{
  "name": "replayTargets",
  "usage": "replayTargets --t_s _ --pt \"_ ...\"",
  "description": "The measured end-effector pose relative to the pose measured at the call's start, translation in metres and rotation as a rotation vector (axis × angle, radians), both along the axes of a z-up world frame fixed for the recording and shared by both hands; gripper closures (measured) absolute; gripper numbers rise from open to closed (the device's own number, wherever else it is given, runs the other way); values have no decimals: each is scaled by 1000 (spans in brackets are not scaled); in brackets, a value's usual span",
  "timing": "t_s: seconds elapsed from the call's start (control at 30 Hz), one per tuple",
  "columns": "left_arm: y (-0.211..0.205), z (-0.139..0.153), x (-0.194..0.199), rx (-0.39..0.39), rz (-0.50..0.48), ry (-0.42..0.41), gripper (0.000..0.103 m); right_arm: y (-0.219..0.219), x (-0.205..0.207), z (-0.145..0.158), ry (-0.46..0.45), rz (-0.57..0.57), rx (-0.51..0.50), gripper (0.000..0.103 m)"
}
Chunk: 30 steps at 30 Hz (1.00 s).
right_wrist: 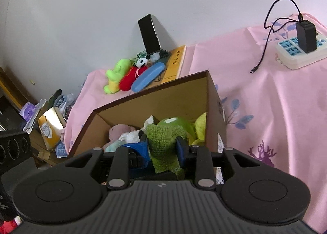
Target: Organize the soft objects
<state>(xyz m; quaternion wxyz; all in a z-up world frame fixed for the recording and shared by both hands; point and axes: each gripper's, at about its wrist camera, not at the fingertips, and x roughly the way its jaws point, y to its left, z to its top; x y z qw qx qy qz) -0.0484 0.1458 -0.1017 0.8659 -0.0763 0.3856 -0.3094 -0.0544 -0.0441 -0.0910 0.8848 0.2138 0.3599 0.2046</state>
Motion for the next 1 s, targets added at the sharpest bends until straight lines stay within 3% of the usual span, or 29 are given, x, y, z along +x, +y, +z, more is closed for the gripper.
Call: replayTargets --t_s 0.23,0.8,1.0 --pt "1 -2 -4 22 11 -1 57 -10 -4 -3 22 -38 35 90" --pt "2 17 -32 67 107 -39 50 -36 -20 -3 32 -65 157 85" --pt "-4 23 -40 137 175 -28 49 -41 -24 -5 38 -37 163 86"
